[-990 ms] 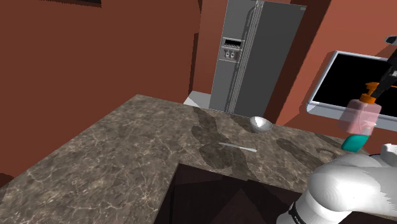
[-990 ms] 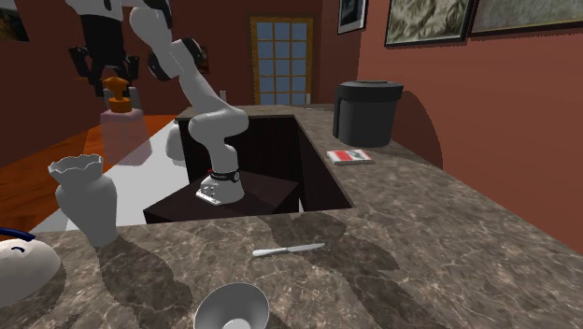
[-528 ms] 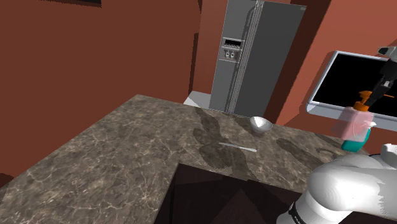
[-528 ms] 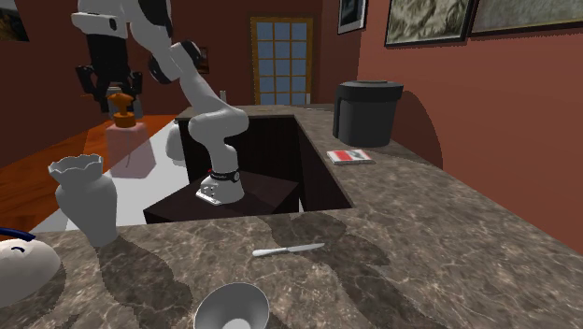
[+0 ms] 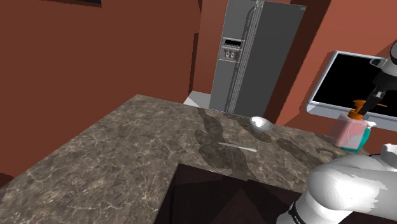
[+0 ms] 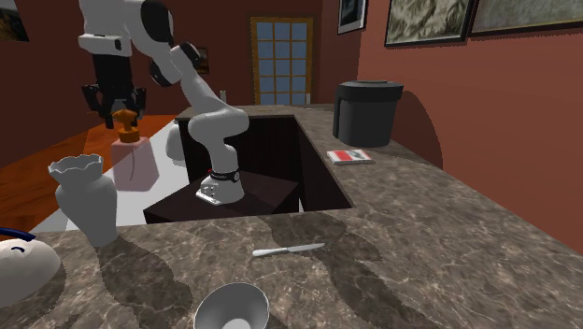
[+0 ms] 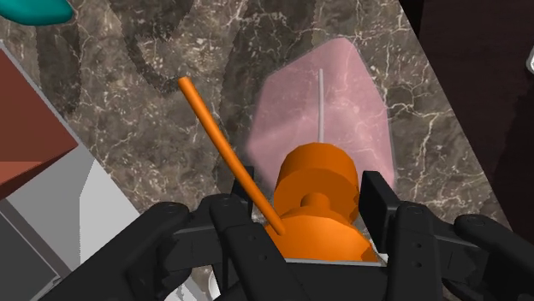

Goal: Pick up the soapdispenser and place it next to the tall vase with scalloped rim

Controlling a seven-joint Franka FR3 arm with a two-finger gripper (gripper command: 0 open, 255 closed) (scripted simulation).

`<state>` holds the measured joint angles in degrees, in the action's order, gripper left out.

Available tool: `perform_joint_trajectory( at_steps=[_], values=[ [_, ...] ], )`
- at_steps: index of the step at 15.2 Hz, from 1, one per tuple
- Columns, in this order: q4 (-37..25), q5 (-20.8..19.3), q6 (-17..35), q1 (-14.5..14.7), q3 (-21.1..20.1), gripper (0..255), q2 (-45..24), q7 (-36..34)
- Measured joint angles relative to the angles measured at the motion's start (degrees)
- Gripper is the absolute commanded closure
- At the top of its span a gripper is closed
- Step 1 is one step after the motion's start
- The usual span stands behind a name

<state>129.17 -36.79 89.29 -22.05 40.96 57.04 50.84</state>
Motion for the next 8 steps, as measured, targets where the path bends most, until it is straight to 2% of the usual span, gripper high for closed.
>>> perform_joint_trajectory(
  at_steps=[8],
  values=[
    [6.24,-2.57,4.63,-1.09,2.64,255,1.77,-1.04]
  ],
)
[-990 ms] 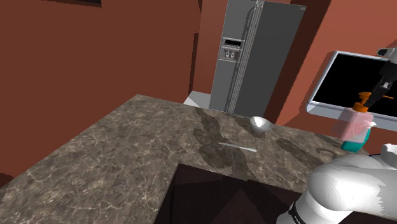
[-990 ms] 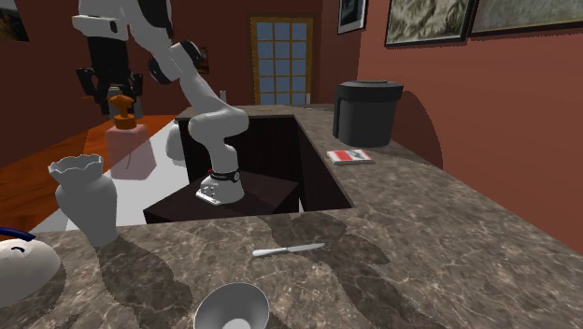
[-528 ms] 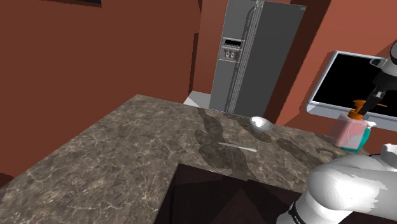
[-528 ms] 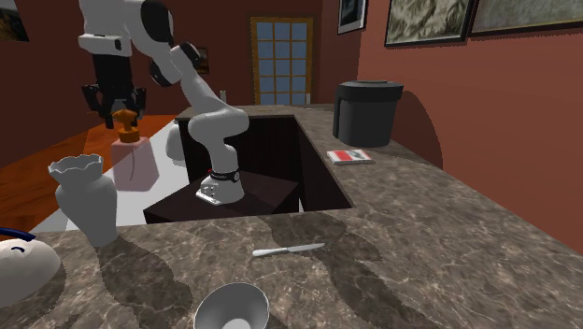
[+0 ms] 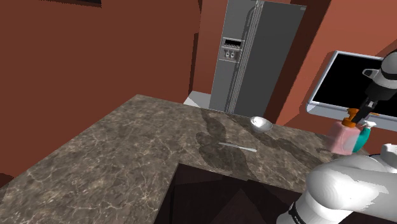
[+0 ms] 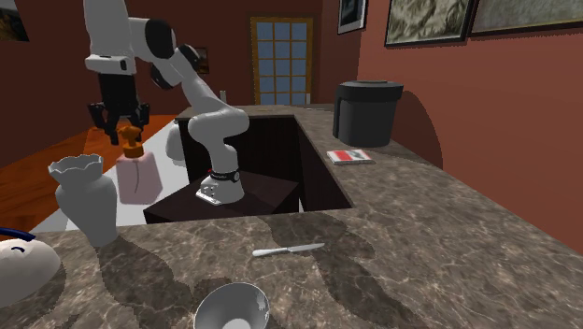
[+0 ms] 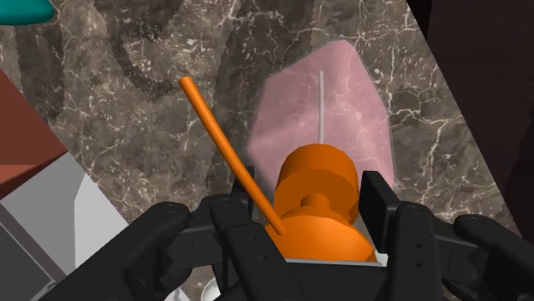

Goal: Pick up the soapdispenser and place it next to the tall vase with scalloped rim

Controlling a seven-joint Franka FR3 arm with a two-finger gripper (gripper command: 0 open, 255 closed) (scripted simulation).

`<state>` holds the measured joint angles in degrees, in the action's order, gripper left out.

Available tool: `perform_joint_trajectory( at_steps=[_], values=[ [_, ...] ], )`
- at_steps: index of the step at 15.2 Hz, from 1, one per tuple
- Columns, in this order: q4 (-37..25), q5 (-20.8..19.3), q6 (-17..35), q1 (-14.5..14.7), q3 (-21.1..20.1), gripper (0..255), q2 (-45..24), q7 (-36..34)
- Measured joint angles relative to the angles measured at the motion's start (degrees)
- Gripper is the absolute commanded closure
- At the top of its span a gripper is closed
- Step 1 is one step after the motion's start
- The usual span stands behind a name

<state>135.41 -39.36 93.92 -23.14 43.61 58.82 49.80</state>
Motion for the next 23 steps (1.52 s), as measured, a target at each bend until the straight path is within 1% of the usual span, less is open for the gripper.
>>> perform_joint_trajectory(
  at_steps=[11,23],
  values=[
    [7.65,-4.34,6.5,-1.54,4.61,255,1.49,-1.2],
    [14.31,-10.24,14.5,-2.28,11.49,255,0.79,-2.73]
  ],
)
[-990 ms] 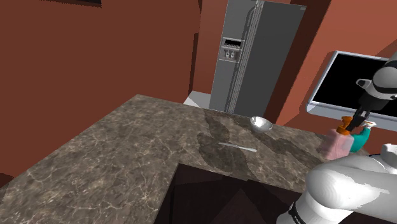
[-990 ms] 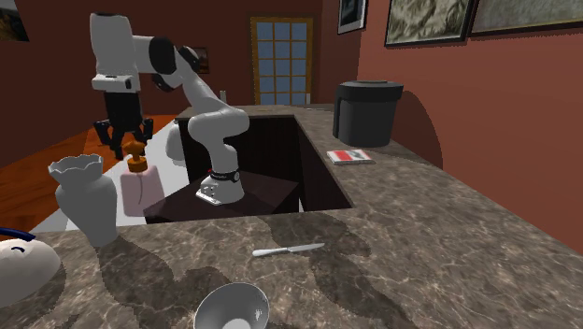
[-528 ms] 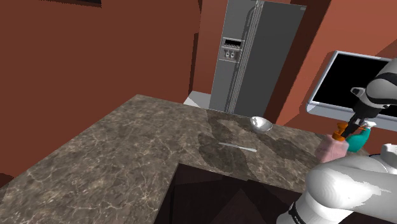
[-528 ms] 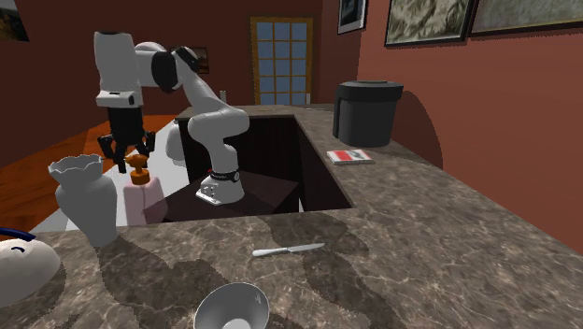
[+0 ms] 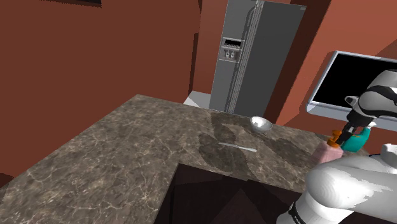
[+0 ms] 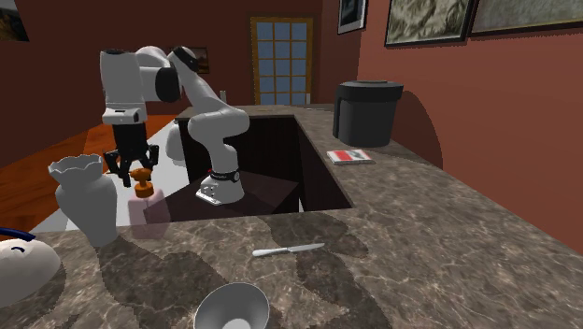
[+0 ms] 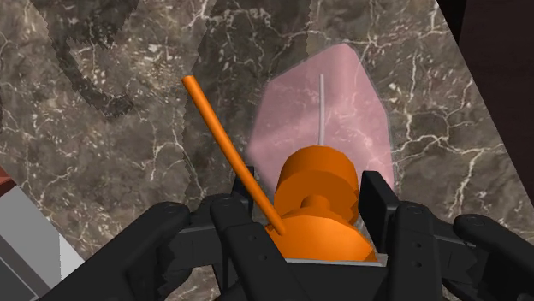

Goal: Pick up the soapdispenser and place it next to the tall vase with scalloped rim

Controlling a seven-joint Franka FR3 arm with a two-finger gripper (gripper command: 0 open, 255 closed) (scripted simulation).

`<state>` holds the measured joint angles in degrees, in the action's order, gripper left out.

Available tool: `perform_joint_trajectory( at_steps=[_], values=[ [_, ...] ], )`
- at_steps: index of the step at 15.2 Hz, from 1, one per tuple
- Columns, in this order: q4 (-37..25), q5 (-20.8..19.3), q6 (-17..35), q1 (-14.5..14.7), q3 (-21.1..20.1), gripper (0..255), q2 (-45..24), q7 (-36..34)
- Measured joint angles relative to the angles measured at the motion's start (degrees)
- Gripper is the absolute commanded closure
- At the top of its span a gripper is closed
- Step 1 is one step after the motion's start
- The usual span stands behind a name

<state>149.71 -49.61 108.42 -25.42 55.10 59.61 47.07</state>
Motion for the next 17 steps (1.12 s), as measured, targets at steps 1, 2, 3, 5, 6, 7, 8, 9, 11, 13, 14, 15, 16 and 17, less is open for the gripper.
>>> perform_joint_trajectory(
  at_steps=[1,2,3,5,6,7,8,9,11,13,14,15,16,17],
  values=[
    [0.66,-0.56,0.67,-0.17,0.56,255,-0.02,-0.16],
    [1.09,-1.07,1.27,-0.22,1.15,255,-0.14,-0.26],
    [1.48,-1.6,1.87,-0.3,1.78,255,-0.25,-0.29],
    [2.37,-2.87,3.39,-0.3,3.31,255,-0.69,-0.54],
    [2.83,-3.51,4.21,-0.21,4.08,255,-0.98,-0.79],
    [3.08,-4.01,4.87,-0.05,4.75,255,-1.28,-0.96],
    [3.78,-4.67,5.66,-0.16,5.4,255,-1.43,-1.26],
    [4.23,-5.24,6.39,-0.09,6.04,255,-1.68,-1.54],
    [4.39,-5.83,7.0,-0.05,6.84,255,-1.93,-1.49],
    [4.44,-6.01,7.23,0.03,7.08,255,-2.05,-1.54],
    [4.45,-6.04,7.28,0.05,7.13,255,-2.08,-1.56],
    [4.44,-6.06,7.31,0.07,7.16,255,-2.1,-1.57],
    [4.44,-6.07,7.32,0.08,7.18,255,-2.11,-1.57],
    [4.44,-6.07,7.33,0.09,7.19,0,-2.11,-1.57]
  ],
)
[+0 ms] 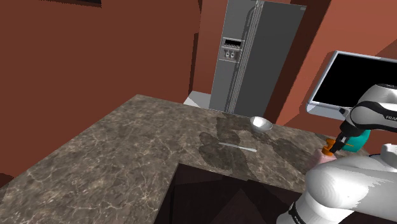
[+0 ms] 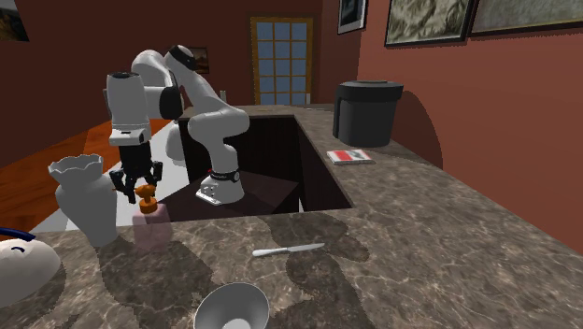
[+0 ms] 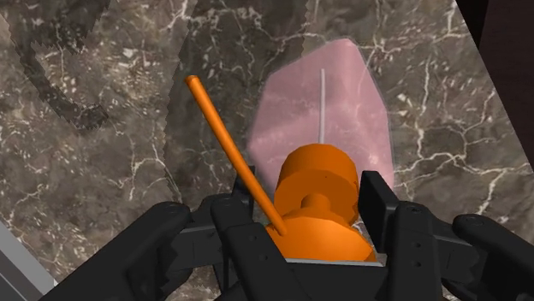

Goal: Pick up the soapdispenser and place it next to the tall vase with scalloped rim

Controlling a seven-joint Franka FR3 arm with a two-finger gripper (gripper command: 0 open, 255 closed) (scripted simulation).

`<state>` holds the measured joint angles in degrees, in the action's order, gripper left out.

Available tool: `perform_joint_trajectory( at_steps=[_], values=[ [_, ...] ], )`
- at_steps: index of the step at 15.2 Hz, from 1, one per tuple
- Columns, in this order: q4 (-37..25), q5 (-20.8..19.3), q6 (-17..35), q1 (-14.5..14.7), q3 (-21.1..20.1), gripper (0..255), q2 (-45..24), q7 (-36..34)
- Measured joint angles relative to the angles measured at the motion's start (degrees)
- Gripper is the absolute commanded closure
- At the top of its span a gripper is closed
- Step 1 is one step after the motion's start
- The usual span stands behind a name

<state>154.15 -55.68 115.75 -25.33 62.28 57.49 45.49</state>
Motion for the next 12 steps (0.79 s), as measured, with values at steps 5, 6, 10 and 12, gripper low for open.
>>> perform_joint_trajectory(
  at_steps=[5,6,10,12],
  values=[
    [0.0,0.0,0.01,0.01,0.01,0,0.0,0.0],
    [0.0,0.0,0.01,0.01,0.01,0,0.0,0.0],
    [-1.87,4.36,-5.45,-1.22,-5.97,0,2.5,0.99],
    [-2.47,5.29,-6.89,-1.65,-7.17,0,3.19,1.56]
  ],
)
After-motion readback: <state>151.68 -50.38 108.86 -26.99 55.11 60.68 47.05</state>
